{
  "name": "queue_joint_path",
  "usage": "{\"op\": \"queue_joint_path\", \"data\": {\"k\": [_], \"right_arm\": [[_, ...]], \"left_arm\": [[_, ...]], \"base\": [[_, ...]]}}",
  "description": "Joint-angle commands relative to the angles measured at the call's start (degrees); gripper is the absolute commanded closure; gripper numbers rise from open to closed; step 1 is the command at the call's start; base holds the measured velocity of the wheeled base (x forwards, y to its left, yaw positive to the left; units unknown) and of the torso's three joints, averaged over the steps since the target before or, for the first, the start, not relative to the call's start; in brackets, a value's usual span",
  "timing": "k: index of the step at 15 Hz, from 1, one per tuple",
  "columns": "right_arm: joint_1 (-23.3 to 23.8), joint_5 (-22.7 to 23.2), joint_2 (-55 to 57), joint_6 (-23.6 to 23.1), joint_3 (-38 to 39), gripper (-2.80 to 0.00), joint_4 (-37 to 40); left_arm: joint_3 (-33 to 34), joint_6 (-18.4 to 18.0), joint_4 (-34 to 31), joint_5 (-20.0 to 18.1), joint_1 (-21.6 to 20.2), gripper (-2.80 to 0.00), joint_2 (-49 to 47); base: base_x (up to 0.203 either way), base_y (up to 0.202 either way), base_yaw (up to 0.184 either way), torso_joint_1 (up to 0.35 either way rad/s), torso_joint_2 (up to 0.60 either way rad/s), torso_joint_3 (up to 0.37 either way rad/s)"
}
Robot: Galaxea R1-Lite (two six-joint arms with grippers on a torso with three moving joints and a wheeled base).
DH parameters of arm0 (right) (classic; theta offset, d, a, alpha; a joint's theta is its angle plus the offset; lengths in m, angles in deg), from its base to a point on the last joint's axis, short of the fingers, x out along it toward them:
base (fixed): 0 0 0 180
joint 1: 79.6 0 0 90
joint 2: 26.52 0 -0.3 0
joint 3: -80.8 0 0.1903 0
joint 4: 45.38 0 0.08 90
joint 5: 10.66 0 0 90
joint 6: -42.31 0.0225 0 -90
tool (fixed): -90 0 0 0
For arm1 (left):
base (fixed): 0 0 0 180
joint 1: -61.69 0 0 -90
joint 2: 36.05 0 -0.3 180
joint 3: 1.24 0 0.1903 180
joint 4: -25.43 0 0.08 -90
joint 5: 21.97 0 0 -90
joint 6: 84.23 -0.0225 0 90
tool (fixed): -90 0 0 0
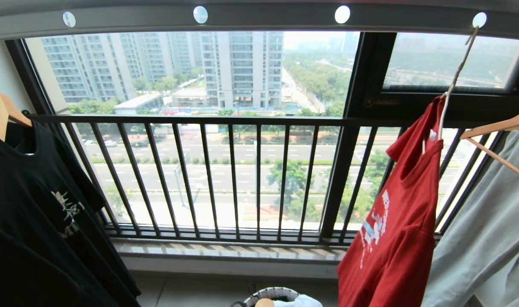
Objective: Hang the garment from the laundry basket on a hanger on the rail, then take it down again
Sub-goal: Take the clothes off the clothes rack
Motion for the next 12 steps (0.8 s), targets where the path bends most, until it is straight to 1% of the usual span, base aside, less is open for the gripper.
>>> {"op": "queue_joint_path", "data": {"k": [1,3,5,12], "right_arm": [[-0.02,-0.14,0.07,-1.59,0.55,0.00,1.76],[-0.02,-0.08,0.07,0.90,0.46,0.00,2.19],[-0.02,-0.43,0.07,5.02,0.46,0.00,2.08],[-0.02,-0.43,0.07,5.02,0.46,0.00,2.08]], "left_arm": [[0.00,0.05,0.00,0.02,-0.02,0.00,-0.14],[0.00,0.05,0.00,0.02,-0.02,0.00,-0.14],[0.00,0.05,0.00,0.02,-0.02,0.00,-0.14],[0.00,0.05,0.00,0.02,-0.02,0.00,-0.14]], "base": [[0.000,0.000,0.000,0.000,0.00,0.000],[0.000,0.000,0.000,0.000,0.00,0.000],[0.000,0.000,0.000,0.000,0.00,0.000],[0.000,0.000,0.000,0.000,0.00,0.000]]}}
